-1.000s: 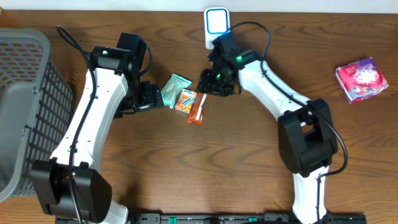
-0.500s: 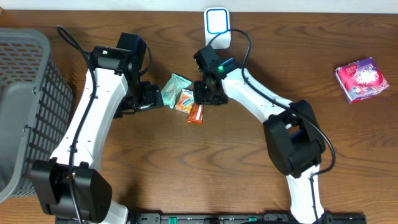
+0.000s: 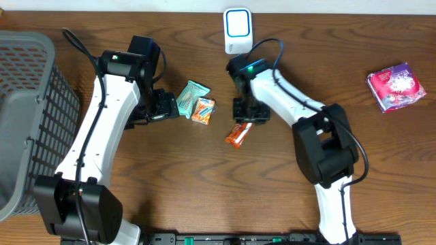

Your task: Scan the item barcode

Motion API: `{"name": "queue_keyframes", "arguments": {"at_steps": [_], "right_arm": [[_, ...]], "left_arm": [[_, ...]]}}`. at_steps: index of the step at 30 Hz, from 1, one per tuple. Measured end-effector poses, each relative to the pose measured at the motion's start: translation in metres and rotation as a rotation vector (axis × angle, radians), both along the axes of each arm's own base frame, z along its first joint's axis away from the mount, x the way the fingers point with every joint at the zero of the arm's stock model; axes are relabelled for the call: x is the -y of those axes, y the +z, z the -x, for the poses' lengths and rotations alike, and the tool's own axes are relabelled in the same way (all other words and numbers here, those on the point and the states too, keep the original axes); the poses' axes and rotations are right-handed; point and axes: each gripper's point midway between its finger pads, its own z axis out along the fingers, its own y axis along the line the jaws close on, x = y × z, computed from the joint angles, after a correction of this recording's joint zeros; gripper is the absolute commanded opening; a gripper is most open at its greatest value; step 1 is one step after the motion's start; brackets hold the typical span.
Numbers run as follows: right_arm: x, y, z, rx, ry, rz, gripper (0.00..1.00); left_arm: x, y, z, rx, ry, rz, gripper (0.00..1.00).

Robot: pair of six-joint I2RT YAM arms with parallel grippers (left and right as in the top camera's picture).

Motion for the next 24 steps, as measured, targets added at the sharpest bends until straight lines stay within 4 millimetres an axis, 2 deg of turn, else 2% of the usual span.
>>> {"name": "queue_keyframes", "arguments": {"at_steps": [4,10,16,24], "right_arm": [[0.009,0.022,-0.004,0.023,0.03,0.002,0.61],[-0.002,0.051,-0.004,0.077,0.033,-0.033,0.56],[-0.011,0.051,0.002,0.101,-0.055,0.023,0.48],[-0.021,0.039,-0.001,0.215,-0.15,0.101,0.49]], "left_arm": [[0.0,0.0,0.0,0.0,0.0,0.0,0.98],[0.0,0.0,0.0,0.0,0.0,0.0,0.98],[0.0,0.0,0.0,0.0,0.0,0.0,0.98],[0.0,0.0,0.0,0.0,0.0,0.0,0.98]]}}
